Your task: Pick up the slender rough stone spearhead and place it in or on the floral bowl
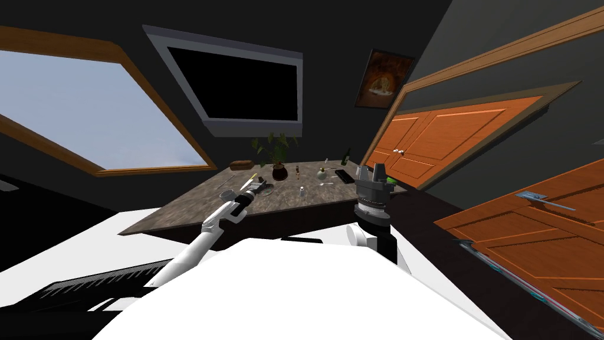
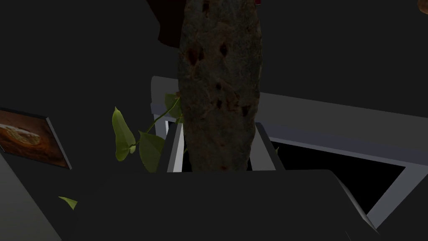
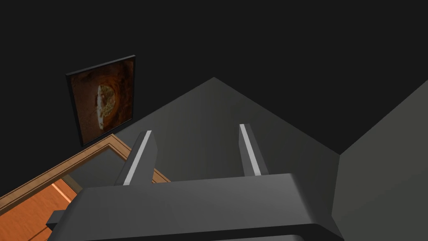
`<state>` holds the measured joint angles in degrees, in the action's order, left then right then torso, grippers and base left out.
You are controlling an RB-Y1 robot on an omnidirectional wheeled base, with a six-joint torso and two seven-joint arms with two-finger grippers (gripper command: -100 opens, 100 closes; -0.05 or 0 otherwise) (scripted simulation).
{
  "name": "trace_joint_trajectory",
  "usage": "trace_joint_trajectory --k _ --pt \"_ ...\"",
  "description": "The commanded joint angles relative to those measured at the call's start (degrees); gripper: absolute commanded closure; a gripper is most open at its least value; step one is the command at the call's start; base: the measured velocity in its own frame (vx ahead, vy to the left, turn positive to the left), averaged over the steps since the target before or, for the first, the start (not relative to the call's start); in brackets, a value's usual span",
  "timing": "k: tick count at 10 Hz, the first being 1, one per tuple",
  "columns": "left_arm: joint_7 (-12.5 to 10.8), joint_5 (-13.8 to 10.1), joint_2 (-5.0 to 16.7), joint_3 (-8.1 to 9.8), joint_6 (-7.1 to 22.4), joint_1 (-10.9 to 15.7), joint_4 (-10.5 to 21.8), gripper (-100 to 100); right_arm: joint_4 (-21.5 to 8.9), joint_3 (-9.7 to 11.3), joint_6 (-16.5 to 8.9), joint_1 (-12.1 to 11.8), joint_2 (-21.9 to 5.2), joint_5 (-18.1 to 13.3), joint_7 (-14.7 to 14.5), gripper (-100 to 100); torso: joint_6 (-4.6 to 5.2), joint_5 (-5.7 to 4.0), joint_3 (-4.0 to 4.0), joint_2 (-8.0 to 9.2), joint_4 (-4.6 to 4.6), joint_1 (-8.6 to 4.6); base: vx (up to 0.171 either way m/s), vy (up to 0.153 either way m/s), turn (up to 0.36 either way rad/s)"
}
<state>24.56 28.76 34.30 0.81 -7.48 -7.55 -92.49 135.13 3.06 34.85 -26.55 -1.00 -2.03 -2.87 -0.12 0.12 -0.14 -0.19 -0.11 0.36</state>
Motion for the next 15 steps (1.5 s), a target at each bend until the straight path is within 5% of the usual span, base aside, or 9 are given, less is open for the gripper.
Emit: trace_joint_trajectory --k 1,5,6,7,15 --pt "0.0 0.0 0.0 0.0 0.0 0.0 0.0 -100 0.0 0.0 0.0 0.0 0.0 0.0 0.0 0 0.0 0.0 0.0 0.0 0.0 0.0 0.004 0.015 0.003" --pt "0.0 0.0 0.0 0.01 0.0 0.0 0.0 -100 0.0 0.0 0.0 0.0 0.0 0.0 0.0 0 0.01 -0.1 0.09 0.14 0.04 -0.36 0.001 0.002 0.0" --pt "0.0 0.0 0.0 0.03 0.0 0.0 0.0 0 0.0 0.0 0.0 0.0 0.0 0.0 0.0 0 0.04 -0.11 0.11 0.16 0.06 -0.4 0.0 0.0 0.0" --pt "-1.4 -0.9 2.3 -0.06 1.5 -0.1 -1.2 -100 0.0 0.0 0.0 0.0 0.0 0.0 0.0 0 0.04 -0.12 0.11 0.17 0.06 -0.43 -0.01 -0.011 -0.045" --pt "-6.9 -4.6 11.5 -0.44 7.6 -0.4 -6.2 -100 0.0 0.0 0.0 0.0 0.0 0.0 0.0 0 0.04 -0.14 0.16 0.25 0.08 -0.5 -0.018 -0.017 -0.03"
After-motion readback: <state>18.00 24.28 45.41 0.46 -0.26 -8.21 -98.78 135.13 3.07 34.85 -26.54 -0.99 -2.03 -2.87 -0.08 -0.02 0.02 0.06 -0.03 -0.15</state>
